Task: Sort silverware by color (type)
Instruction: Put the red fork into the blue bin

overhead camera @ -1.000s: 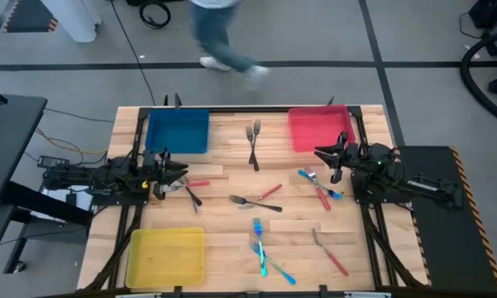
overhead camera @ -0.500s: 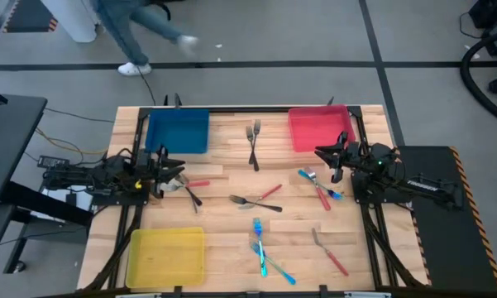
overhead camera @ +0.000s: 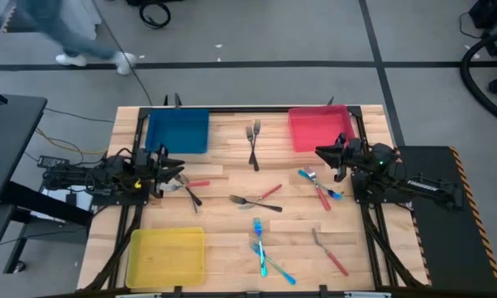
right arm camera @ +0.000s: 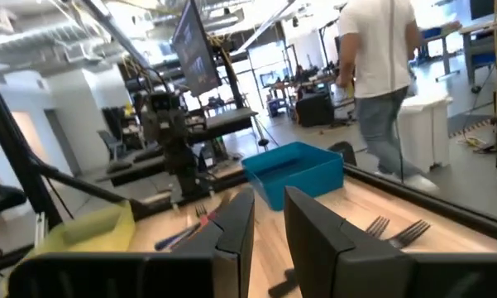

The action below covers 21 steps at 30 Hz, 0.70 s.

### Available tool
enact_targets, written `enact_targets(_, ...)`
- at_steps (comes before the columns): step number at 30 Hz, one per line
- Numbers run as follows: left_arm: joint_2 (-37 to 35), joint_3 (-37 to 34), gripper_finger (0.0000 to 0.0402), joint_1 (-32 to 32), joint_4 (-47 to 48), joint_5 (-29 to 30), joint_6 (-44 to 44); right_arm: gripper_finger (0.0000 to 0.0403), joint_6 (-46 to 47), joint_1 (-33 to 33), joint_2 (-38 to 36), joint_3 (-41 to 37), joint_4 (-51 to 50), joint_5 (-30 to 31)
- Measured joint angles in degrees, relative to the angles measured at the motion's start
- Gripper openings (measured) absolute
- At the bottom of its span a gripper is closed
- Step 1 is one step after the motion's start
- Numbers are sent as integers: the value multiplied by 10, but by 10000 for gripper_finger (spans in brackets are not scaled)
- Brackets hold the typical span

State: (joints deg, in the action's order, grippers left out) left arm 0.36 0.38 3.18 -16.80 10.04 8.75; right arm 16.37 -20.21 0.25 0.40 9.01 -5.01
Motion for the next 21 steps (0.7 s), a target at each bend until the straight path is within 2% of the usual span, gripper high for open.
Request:
enact_targets(9,0,0,91,0,-5,1,-11,78,15,0,0,0,67,-1)
enact_targets(16,0,0,91,0,-103,62,-39,78,16,0,0,0,85,-4)
enact_targets(21,0,0,91,0,-156,74,-61,78,15,0,0,0,84,-23)
